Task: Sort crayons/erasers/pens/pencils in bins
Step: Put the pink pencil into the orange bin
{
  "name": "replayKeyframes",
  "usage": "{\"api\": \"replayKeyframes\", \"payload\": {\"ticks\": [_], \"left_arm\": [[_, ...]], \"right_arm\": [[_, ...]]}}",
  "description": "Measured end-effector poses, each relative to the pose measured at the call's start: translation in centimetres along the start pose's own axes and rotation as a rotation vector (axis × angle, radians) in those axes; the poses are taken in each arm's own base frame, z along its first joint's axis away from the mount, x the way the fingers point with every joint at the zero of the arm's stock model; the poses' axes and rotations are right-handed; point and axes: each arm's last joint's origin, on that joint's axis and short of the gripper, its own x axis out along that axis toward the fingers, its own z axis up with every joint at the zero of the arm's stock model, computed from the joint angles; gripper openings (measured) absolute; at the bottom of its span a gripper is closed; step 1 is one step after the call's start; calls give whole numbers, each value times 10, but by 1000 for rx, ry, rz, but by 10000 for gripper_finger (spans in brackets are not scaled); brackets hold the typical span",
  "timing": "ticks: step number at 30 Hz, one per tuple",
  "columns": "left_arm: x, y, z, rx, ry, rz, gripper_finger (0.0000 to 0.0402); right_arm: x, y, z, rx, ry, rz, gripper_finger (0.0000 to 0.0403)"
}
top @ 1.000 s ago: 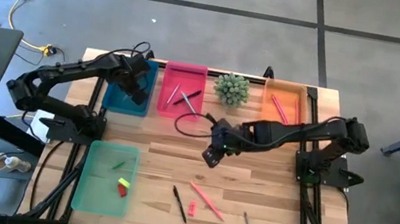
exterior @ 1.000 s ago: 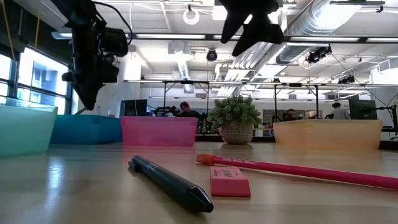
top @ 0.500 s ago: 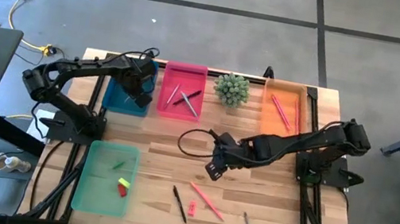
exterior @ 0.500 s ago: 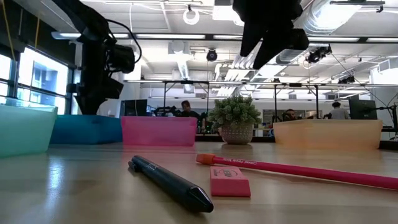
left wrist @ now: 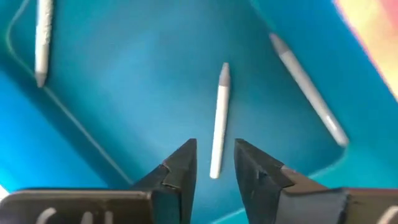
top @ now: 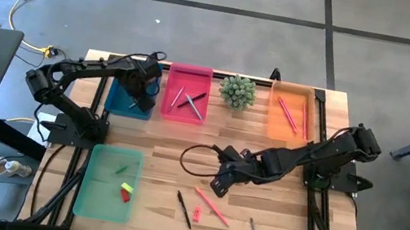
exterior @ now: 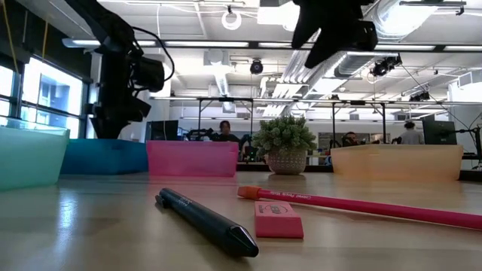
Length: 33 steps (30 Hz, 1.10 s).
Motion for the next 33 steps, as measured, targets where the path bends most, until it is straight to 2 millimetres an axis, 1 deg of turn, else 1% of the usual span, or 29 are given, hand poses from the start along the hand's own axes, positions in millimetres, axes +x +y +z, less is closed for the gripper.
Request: {"api": "replayKeyframes", "payload": {"ticks": [3, 5, 10, 13, 18, 21, 24, 28, 33], "left_arm": [[-9, 1, 2, 81, 13, -22, 108], [-17, 2, 5, 84, 15, -20, 111], [-46, 6, 10, 75, -42, -35, 113], [-66, 9, 9, 63, -121, -94, 113], [-91, 8, -6, 4, -273, -248, 113], [-101, 1, -18, -12, -388, -342, 113], [-110, -8, -32, -11, -478, -406, 113], [-119, -19, -49, 5, -546, -473, 113], [-129, -30, -64, 55, -583, -524, 113]], "right_arm": [[0, 4, 3, -22, -31, 34, 171], [0, 6, 5, -53, -68, 43, 171], [-1, 8, 13, -103, -149, 52, 171], [-9, 11, 21, -150, -191, 44, 171], [-26, 13, 39, -226, -245, -3, 171], [-30, 8, 46, -235, -239, -42, 171], [-34, 7, 52, -227, -247, -44, 171], [-40, 9, 54, -228, -236, -36, 171], [-50, 13, 60, -219, -259, -13, 171]]}}
